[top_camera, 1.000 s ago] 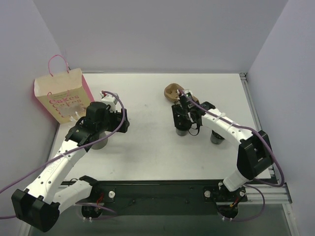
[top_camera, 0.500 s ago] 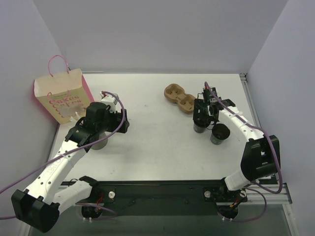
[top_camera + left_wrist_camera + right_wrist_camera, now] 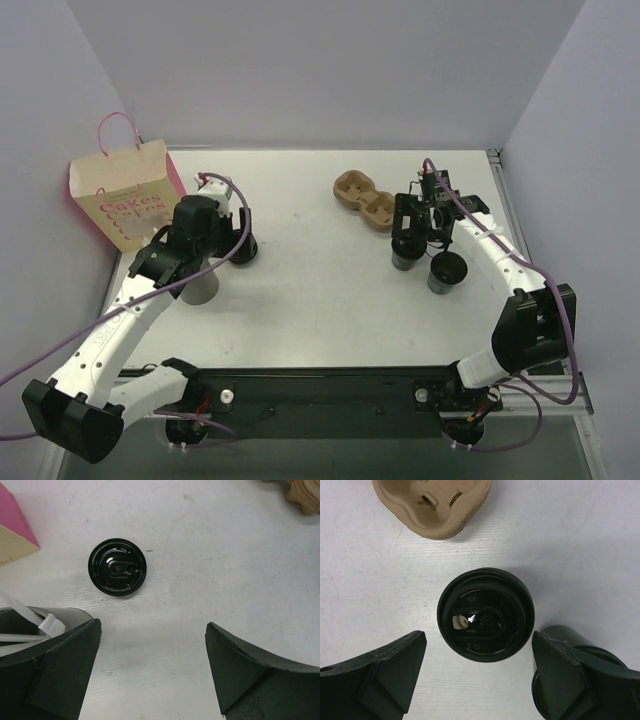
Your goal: Pack the takeout coffee
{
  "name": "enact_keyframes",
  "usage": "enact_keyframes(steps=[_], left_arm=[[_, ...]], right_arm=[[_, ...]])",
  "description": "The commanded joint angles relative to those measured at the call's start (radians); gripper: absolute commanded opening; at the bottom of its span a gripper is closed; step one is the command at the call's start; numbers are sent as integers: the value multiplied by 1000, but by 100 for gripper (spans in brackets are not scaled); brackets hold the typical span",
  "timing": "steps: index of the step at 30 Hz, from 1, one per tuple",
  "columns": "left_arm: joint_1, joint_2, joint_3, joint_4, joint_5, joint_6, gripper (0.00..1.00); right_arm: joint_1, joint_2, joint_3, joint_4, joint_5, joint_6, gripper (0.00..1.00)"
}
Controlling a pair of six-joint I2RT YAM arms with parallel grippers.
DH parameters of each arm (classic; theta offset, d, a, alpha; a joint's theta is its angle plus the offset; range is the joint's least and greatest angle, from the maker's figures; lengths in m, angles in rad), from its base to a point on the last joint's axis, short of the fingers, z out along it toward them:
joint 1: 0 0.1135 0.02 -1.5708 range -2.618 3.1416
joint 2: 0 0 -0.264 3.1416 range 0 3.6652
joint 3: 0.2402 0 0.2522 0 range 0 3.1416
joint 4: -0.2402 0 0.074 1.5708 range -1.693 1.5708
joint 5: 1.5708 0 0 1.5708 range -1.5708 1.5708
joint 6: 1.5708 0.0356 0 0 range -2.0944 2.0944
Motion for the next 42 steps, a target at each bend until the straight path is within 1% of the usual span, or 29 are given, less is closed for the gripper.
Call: enact_keyframes(steps=[1, 3, 4, 6, 7, 9, 10, 12, 13, 14, 16, 20, 23, 25, 27, 29, 34, 36, 37, 38, 40, 41, 42], left_arm=[[3, 44, 137, -63, -165, -22, 94], [6, 58, 203, -88, -219, -28, 94], [9, 73, 230, -95, -274, -26, 94], [21, 95, 309, -129, -329, -26, 93], [46, 125, 394, -151, -368, -26, 93], [78, 161, 468, -164, -388, -12, 90], [98, 205, 538, -177, -397, -9, 88], [153, 256, 599, -187, -411, 9, 84], [170, 315, 657, -209, -415, 15, 83], [205, 343, 692, -220, -418, 29, 81], [236, 424, 775, -238, -414, 44, 78], [274, 534, 859, -224, -412, 139, 73], [308, 619, 942, -249, -409, 144, 71], [331, 671, 967, -253, -374, 146, 67], [339, 721, 996, -258, -359, 155, 65], [348, 754, 1018, -275, -359, 158, 63], [366, 831, 1045, -304, -403, 150, 62], [370, 847, 1045, -300, -394, 159, 55], [371, 850, 1045, -296, -392, 161, 54], [373, 854, 1048, -296, -385, 166, 47], [374, 865, 1064, -301, -383, 170, 40], [373, 870, 1073, -304, -386, 170, 34], [374, 874, 1082, -312, -386, 169, 21]], right_arm=[[1, -84, 82, -111, 73, 22, 91], [2, -100, 96, -140, 76, 21, 91], [2, -127, 96, -146, 70, 24, 91], [10, -165, 87, -149, 47, 28, 90], [30, -204, 76, -148, 12, 27, 90], [69, -236, 71, -146, -8, 15, 89], [112, -262, 67, -146, -2, 13, 89], [160, -285, 64, -146, -5, 10, 89], [192, -303, 62, -145, -11, 13, 89], [205, -313, 59, -145, -19, 15, 89], [226, -336, 50, -131, -41, 27, 88], [255, -357, 45, -114, -74, 30, 88], [265, -356, 48, -105, -100, 27, 88], [269, -351, 48, -102, -110, 24, 88], [271, -347, 51, -100, -116, 18, 88], [272, -344, 54, -96, -127, 9, 88], [274, -330, 64, -94, -131, -4, 88], [272, -327, 67, -94, -130, -10, 88], [274, -327, 68, -93, -128, -10, 88], [274, -327, 70, -93, -130, -11, 88], [274, -324, 73, -93, -131, -11, 88], [274, -324, 74, -93, -131, -13, 88], [274, -324, 77, -93, -130, -13, 88]])
